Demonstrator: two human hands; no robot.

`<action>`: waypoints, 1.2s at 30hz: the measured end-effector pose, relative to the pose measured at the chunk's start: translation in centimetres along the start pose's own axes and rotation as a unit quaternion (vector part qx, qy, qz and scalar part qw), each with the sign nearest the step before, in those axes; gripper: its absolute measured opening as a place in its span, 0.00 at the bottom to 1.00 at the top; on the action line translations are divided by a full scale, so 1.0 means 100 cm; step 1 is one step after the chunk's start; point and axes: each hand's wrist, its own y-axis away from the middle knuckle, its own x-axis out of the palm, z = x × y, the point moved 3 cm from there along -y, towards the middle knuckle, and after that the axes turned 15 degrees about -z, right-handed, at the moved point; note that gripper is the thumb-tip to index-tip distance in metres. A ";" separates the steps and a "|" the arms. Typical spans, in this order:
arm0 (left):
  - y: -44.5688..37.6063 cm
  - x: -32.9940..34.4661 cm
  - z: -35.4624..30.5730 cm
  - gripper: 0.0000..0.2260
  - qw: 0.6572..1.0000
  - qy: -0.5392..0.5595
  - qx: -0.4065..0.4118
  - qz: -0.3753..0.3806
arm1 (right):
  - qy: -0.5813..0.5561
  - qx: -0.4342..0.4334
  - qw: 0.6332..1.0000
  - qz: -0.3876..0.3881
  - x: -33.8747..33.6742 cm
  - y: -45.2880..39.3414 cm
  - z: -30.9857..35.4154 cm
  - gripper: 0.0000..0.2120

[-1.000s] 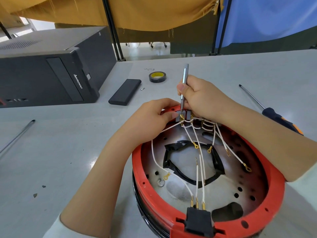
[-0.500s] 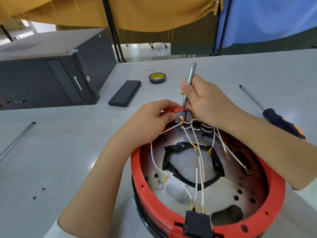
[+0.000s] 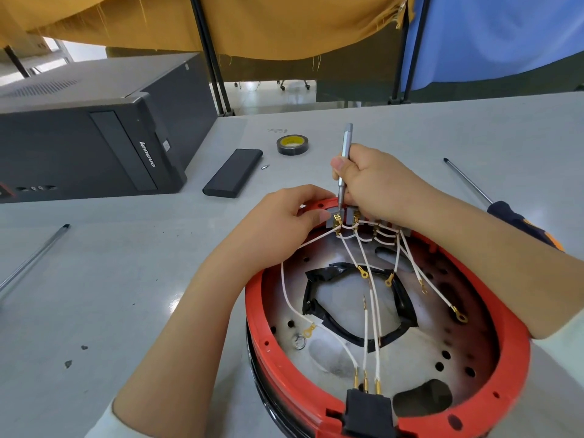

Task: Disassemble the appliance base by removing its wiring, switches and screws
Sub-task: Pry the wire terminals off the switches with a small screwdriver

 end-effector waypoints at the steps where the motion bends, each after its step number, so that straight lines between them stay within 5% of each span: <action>1: 0.000 0.000 0.000 0.11 1.000 0.000 0.000 0.000 | -0.010 -0.005 1.000 -0.005 -0.001 0.001 -0.001 0.11; 5: 0.000 0.000 0.000 0.10 1.000 0.004 -0.001 0.001 | -0.094 -0.013 0.995 -0.031 -0.007 0.010 0.000 0.11; 24: 0.000 0.000 -0.001 0.11 1.000 0.008 0.001 -0.001 | 0.030 0.009 0.999 0.019 0.001 -0.004 0.000 0.14; 31: 0.000 0.000 0.000 0.10 1.000 0.005 -0.002 0.000 | -0.069 -0.019 0.997 -0.024 -0.006 0.009 0.000 0.11; 36: 0.000 0.000 0.000 0.10 1.000 0.006 -0.003 0.002 | -0.023 -0.056 0.998 -0.023 -0.004 0.012 0.003 0.07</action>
